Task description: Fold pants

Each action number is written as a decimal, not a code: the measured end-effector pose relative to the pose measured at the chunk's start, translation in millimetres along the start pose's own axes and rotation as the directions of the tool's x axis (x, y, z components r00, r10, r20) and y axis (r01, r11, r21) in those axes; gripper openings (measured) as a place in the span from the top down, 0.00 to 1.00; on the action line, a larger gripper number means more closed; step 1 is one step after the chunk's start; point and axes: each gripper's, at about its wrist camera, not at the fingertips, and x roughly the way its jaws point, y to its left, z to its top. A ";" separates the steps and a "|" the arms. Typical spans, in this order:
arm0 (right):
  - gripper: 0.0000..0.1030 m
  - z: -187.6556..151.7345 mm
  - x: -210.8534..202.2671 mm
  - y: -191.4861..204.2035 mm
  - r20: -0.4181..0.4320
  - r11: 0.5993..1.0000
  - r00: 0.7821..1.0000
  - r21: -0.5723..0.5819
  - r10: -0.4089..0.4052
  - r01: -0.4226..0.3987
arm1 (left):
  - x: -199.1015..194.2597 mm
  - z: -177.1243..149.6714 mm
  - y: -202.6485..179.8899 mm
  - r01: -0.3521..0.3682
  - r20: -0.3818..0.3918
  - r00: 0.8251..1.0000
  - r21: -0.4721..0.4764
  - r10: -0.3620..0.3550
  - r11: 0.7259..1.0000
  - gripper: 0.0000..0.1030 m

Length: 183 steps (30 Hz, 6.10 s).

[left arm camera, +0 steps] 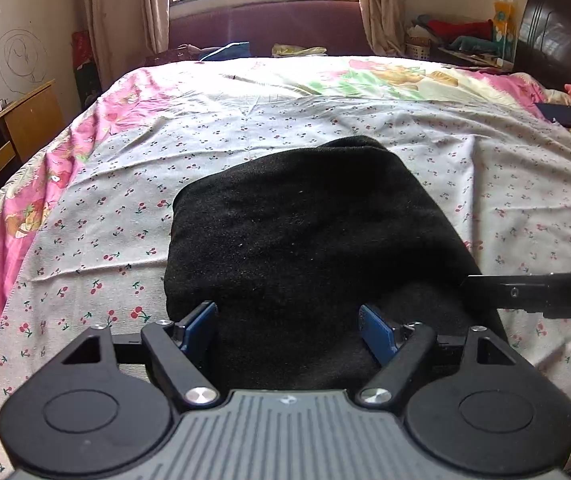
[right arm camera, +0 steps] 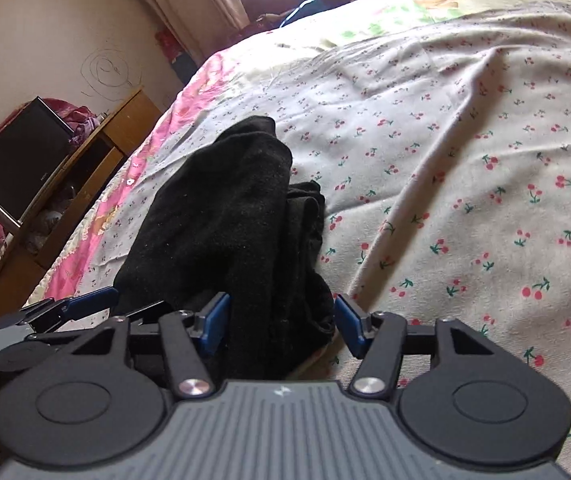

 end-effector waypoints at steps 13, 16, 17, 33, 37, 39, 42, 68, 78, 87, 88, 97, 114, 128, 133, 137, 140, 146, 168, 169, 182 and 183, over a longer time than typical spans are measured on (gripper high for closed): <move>0.45 -28.9 -80.5 -32.5 0.201 0.995 0.974 0.019 -0.104 0.102 | -25.1 -2.4 -88.9 0.108 0.058 0.993 -0.069 -0.105 0.992 0.13; 0.45 -29.0 -85.3 -42.2 0.213 0.993 0.970 0.049 -0.116 0.108 | -28.3 -14.0 -102.9 0.059 0.066 0.996 -0.070 -0.054 0.996 0.13; 0.45 -29.6 -86.2 -43.1 0.218 0.993 0.970 0.053 -0.112 0.102 | -31.6 -17.0 -107.1 0.030 0.080 0.996 -0.060 -0.025 0.998 0.13; 0.45 -40.2 -79.0 -25.3 0.204 0.998 0.979 -0.045 -0.029 0.039 | -64.7 -23.9 -91.2 -0.113 0.152 0.980 -0.121 0.131 0.986 0.01; 0.45 -40.3 -82.8 -23.1 0.216 0.999 0.976 -0.045 -0.018 0.029 | -71.7 -27.5 -90.0 -0.117 0.167 0.976 -0.115 0.136 0.986 0.00; 0.45 -41.2 -83.0 -20.8 0.218 0.999 0.976 -0.048 -0.012 0.023 | -74.0 -28.1 -87.8 -0.124 0.169 0.975 -0.122 0.144 0.985 0.00; 0.45 -43.0 -80.3 -17.1 0.209 0.998 0.978 -0.061 -0.003 0.017 | -76.9 -29.6 -81.9 -0.118 0.174 0.974 -0.148 0.143 0.982 0.00; 0.44 -48.8 -70.6 -2.4 0.146 0.992 0.988 -0.119 0.053 -0.036 | -93.3 -33.7 -73.6 -0.199 0.068 0.974 -0.212 0.217 0.957 0.00; 0.44 -51.4 -63.8 -1.6 0.134 0.993 0.991 -0.114 0.015 0.000 | -75.5 -40.9 -61.8 -0.157 0.037 0.984 -0.273 0.173 0.949 0.00; 0.44 -57.8 -55.2 6.1 0.105 0.986 0.994 -0.165 0.012 0.006 | -74.1 -43.0 -63.8 -0.185 0.045 0.978 -0.266 0.204 0.946 0.00; 0.44 -58.5 -56.0 8.7 0.109 0.983 0.994 -0.185 0.009 0.012 | -74.8 -42.4 -65.4 -0.194 0.048 0.976 -0.258 0.213 0.947 0.00; 0.44 -54.1 -59.6 2.1 0.129 0.981 0.991 -0.178 -0.048 0.071 | -80.9 -42.0 -59.4 -0.246 0.075 0.960 -0.241 0.271 0.939 0.00; 0.43 -51.4 -65.4 -0.9 0.155 0.984 0.987 -0.166 -0.034 0.059 | -71.4 -43.8 -69.6 -0.276 0.046 0.956 -0.180 0.289 0.944 0.00; 0.41 -53.0 -60.7 -2.1 0.131 0.984 0.990 -0.166 -0.044 0.066 | -68.9 -45.1 -70.0 -0.262 0.045 0.960 -0.185 0.275 0.947 0.00; 0.41 -53.7 -60.8 -2.8 0.128 0.984 0.991 -0.165 -0.050 0.071 | -67.4 -45.6 -70.8 -0.256 0.040 0.963 -0.185 0.268 0.949 0.00; 0.41 -53.4 -59.8 -3.2 0.124 0.984 0.991 -0.161 -0.054 0.074 | -66.3 -45.9 -71.2 -0.252 0.036 0.964 -0.182 0.262 0.951 0.00; 0.41 -53.5 -59.4 -3.7 0.121 0.985 0.991 -0.158 -0.054 0.073 | -65.9 -45.9 -70.7 -0.249 0.033 0.965 -0.184 0.260 0.951 0.00; 0.41 -53.5 -59.3 -4.0 0.118 0.985 0.991 -0.156 -0.055 0.074 | -64.8 -46.0 -70.1 -0.245 0.027 0.967 -0.187 0.254 0.951 0.00; 0.41 -54.2 -57.5 -5.2 0.109 0.985 0.992 -0.153 -0.057 0.073 | -64.1 -47.0 -69.2 -0.242 0.026 0.968 -0.191 0.251 0.951 0.00; 0.41 -54.2 -57.5 -5.1 0.110 0.985 0.992 -0.153 -0.057 0.073 | -64.1 -46.9 -69.0 -0.241 0.025 0.968 -0.190 0.250 0.952 0.00; 0.41 -54.3 -56.1 -5.7 0.101 0.986 0.993 -0.152 -0.058 0.073 | -64.4 -47.1 -71.8 -0.233 0.024 0.970 -0.199 0.242 0.952 0.00; 0.41 -54.3 -56.1 -5.7 0.101 0.986 0.993 -0.152 -0.058 0.073 | -64.3 -46.9 -71.9 -0.232 0.024 0.970 -0.200 0.241 0.952 0.00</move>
